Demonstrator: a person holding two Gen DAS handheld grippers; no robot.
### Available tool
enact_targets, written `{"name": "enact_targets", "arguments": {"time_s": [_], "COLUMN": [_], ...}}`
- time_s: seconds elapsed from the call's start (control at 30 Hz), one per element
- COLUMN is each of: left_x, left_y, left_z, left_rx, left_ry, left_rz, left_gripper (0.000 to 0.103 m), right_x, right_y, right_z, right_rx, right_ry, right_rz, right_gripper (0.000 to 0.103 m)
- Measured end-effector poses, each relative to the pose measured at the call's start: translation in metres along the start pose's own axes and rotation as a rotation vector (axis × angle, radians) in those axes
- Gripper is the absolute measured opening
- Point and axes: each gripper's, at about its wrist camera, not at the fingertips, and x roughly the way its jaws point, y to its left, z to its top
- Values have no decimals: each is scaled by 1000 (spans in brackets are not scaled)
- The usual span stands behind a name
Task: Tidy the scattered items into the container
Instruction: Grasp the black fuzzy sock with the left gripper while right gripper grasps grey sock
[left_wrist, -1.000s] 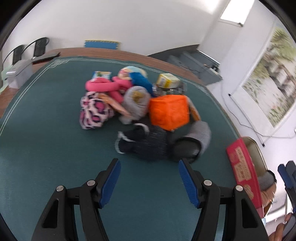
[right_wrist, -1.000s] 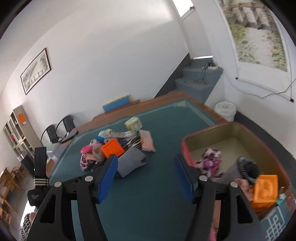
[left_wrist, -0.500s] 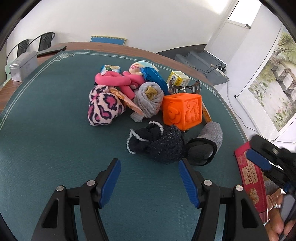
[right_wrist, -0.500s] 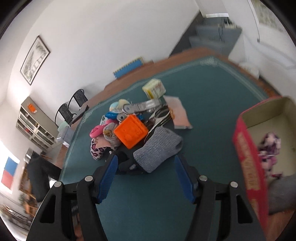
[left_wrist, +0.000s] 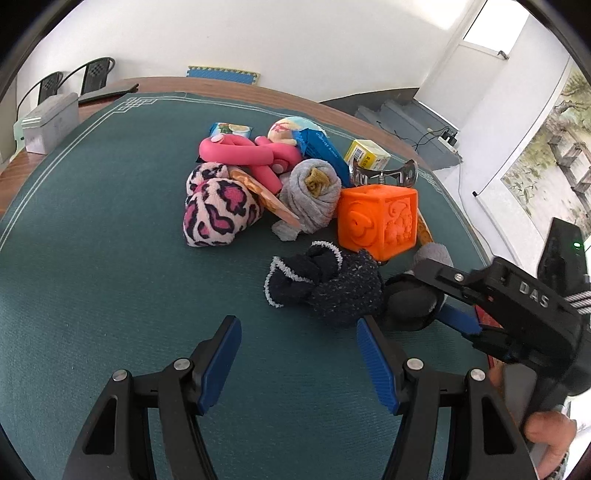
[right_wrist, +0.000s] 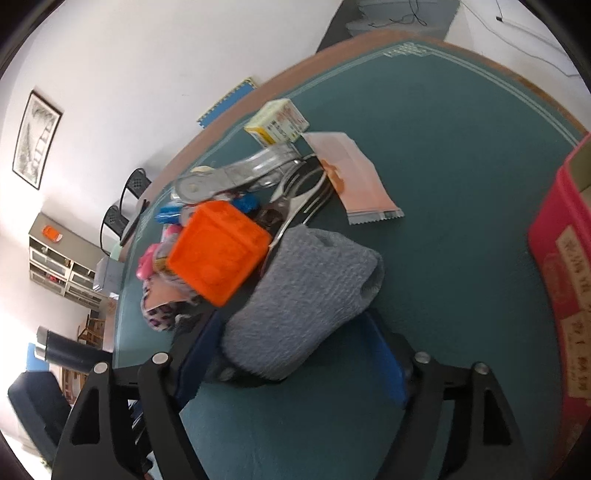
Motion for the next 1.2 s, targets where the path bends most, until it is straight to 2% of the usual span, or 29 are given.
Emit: {"name": "enact_targets", "arguments": {"time_s": [0.2,0.27,0.37,0.7,0.73,0.8,1.0,1.2], "left_x": [3,3,4,8,9,12,22,44], "left_y": [0,0,0,-15,-21,-32,-48,-36], "left_z": [-1,-2,-1,2,2,2,10,18], "left_rx": [5,6,7,32,50,88,138,98], "left_ry": [3,3,-3,-3,-1,-5,-5,2], "left_rz": [6,9,17,67,86,110,158,147], "left_gripper": [67,67,67,67,73,80,80,80], "right_x": [6,7,2,-56,-60,-61,-66,-68], "right_y": [10,12,16,13,10,8,1,4], "right_z": [-5,-8,-13,-14,-12,-10,-7,-9], "right_rx": [-92,-115,-157,-179,-174,-161,-145,-168], "right_ry": [-37,-30,-46,-171,-181,-197,-226,-245], "right_rz": [-21,-5,-16,-17,-19,-28,-51,-64], "right_gripper": [80,58,48,45,45,46,46,46]}}
